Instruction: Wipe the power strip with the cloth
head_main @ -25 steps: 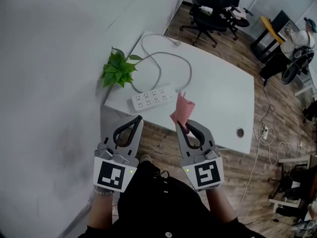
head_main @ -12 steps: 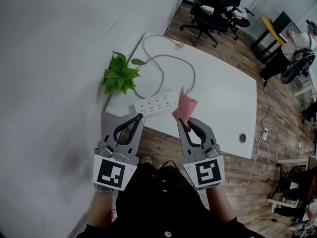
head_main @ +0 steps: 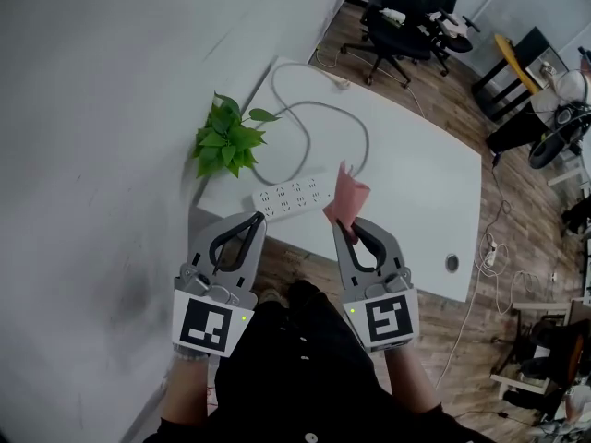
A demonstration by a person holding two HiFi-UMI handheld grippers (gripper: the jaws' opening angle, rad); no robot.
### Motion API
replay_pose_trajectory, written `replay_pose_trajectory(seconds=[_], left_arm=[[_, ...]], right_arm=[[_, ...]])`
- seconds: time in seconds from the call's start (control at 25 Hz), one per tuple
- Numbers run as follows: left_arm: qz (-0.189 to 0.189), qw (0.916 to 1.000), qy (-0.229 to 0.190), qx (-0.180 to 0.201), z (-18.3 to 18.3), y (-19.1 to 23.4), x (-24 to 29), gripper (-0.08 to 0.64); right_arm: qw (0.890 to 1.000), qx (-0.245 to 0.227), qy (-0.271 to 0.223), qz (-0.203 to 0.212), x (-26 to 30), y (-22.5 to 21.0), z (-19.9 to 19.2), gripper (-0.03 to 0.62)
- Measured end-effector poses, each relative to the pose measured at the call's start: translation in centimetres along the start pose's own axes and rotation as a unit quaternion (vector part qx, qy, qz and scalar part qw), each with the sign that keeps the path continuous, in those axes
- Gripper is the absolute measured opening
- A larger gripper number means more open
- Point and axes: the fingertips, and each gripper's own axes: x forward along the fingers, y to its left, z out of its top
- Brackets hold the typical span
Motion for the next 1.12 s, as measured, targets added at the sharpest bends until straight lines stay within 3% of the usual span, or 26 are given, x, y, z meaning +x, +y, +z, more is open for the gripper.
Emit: replay_pose_trajectory(seconds=[0.6, 1.12], left_arm=[[0.048, 0.9985, 0.022, -0.012, -0.5, 1.3, 3.0, 0.014], [0.101, 0.9941, 0.038, -0.008, -0.5, 1.7, 3.2, 0.014]], right_arm=[[0.999, -0.014, 0.012, 0.035, 3.8, -4.4, -1.2, 0.048], [0.997, -0.031, 0.048, 0.047, 8.0, -8.3, -6.1, 0.048]])
